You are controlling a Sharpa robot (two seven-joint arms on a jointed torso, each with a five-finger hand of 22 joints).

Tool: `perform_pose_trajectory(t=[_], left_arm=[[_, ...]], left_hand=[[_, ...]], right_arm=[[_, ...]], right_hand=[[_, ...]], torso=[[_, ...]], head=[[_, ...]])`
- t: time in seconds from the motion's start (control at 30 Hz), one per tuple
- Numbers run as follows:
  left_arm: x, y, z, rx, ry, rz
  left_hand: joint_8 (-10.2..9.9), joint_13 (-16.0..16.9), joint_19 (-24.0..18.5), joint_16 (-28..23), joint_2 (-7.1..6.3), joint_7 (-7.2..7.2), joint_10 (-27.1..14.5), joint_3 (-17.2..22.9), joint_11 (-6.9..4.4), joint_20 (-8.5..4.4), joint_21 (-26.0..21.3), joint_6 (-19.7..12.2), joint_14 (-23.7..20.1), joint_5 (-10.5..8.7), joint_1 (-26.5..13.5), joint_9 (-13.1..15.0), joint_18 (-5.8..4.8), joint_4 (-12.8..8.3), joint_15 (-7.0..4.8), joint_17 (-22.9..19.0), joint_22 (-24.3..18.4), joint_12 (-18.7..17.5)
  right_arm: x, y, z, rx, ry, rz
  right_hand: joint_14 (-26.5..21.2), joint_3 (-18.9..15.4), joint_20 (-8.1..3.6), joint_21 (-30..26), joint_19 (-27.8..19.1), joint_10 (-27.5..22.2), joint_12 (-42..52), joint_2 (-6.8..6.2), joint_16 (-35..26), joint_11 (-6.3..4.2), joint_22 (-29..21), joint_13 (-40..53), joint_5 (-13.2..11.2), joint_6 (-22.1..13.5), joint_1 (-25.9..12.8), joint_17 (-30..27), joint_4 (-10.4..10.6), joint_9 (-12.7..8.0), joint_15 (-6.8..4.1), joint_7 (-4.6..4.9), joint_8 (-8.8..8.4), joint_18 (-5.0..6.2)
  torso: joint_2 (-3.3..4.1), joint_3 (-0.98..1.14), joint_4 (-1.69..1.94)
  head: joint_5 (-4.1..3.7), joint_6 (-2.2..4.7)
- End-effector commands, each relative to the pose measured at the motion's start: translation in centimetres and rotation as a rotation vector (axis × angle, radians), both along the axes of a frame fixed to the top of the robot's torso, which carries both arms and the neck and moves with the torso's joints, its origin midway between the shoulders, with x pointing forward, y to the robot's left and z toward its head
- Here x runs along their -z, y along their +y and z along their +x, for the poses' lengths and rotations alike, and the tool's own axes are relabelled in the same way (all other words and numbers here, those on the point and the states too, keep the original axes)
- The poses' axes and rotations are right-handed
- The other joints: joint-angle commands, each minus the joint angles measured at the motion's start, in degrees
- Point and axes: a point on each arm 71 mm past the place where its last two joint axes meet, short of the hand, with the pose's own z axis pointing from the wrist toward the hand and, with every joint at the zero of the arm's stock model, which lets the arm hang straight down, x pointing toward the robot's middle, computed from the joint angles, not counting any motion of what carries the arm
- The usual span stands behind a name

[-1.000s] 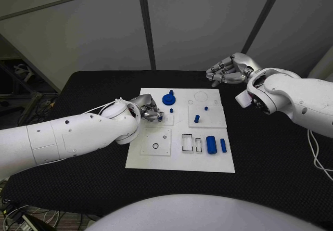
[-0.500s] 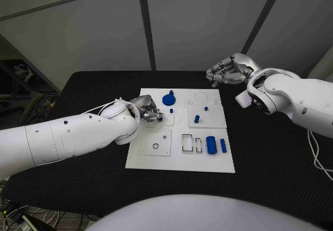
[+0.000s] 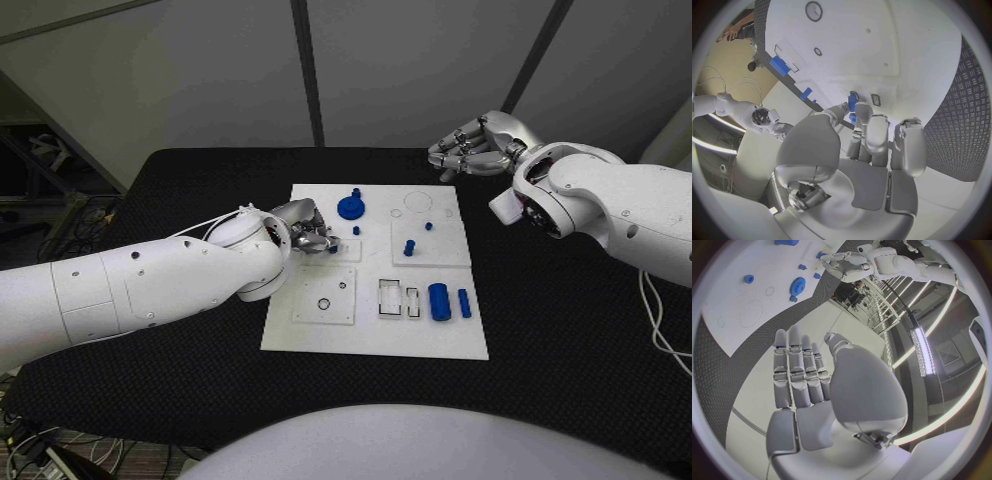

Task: Assemble the parts on the task board

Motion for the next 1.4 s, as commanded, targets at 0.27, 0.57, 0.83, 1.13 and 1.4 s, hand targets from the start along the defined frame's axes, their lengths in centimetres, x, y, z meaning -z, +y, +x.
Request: perform_pose_trajectory(t=[0.27,0.57,0.83,1.13,1.4], left_arm=[[0.61,0.23,-0.33,0.006,0.037,0.03],[0.59,0.4,-0.39,0.01,0.047,0.035],[0.57,0.44,-0.38,0.018,0.06,0.043],[0.46,0.44,-0.07,0.023,0.066,0.055],[0.22,-0.14,0.33,0.048,0.083,0.074]], left_hand=[[0.6,0.7,1.6,0.3,-0.32,-0.43,2.0,9.0,-1.08,-0.3,0.2,0.1,1.6,0.8,0.2,0.4,-0.83,-8.2,-0.43,0.1,10.4,0.7],[1.3,0.9,1.7,0.3,-0.67,-0.62,2.2,9.7,-1.23,-0.37,0.4,0.2,1.6,1.23,-0.4,1.2,-0.87,-8.0,-0.53,0.1,10.6,1.0],[2.4,1.0,1.8,0.3,-1.28,-0.94,2.5,10.7,-1.47,-0.52,0.5,0.2,1.6,1.69,-1.4,2.7,-0.9,-7.7,-0.7,0.1,10.7,1.1],[3.3,1.0,1.8,0.3,-1.59,-1.17,2.7,11.2,-1.65,-0.63,0.5,0.1,1.6,1.76,-2.0,3.9,-0.92,-7.4,-0.82,0.1,10.8,1.2],[4.1,1.1,1.8,0.3,-1.78,-1.43,2.9,11.2,-1.82,-0.73,0.5,0.2,1.6,1.57,-2.6,5.1,-0.93,-7.1,-0.94,0.2,10.9,1.4]], right_arm=[[-0.13,0.02,0.04,-0.009,-0.006,0.001],[-0.11,0.04,0.06,-0.009,-0.006,0.0],[-0.1,0.03,0.07,-0.009,-0.005,0.0],[-0.1,0.05,0.08,-0.008,-0.005,0.0],[-0.1,0.1,0.08,-0.009,-0.006,0.001]], right_hand=[[0.2,-0.3,0.12,-0.4,0.4,0.0,-0.2,-0.02,-0.5,0.24,-0.2,0.1,0.3,-0.2,-0.6,0.1,0.1,0.0,0.06,0.32,-0.17,0.66],[0.2,-0.3,0.12,-0.4,0.4,0.0,-0.2,-0.02,-0.5,0.24,-0.2,0.1,0.3,-0.2,-0.6,0.1,0.1,0.0,0.06,0.32,-0.17,0.66],[0.2,-0.3,0.12,-0.4,0.4,0.0,-0.2,-0.02,-0.5,0.24,-0.2,0.1,0.3,-0.2,-0.6,0.1,0.1,0.0,0.06,0.32,-0.17,0.66],[0.2,-0.3,0.12,-0.4,0.4,0.0,-0.2,-0.02,-0.5,0.24,-0.2,0.1,0.3,-0.2,-0.6,0.1,0.1,0.0,0.06,0.32,-0.17,0.66],[0.2,-0.4,0.14,-0.5,0.4,0.0,-0.2,-0.03,-0.6,0.26,-0.2,0.1,0.3,-0.2,-0.7,0.1,0.1,0.0,0.08,0.33,-0.19,0.66]], torso=[[0.05,0.0,-0.01],[0.05,0.03,-0.03],[0.1,0.03,-0.01],[0.07,0.0,-0.05],[0.08,0.03,-0.05]], head=[[0.05,-0.08],[0.08,-0.12],[0.01,-0.12],[0.04,-0.12],[-0.05,-0.12]])
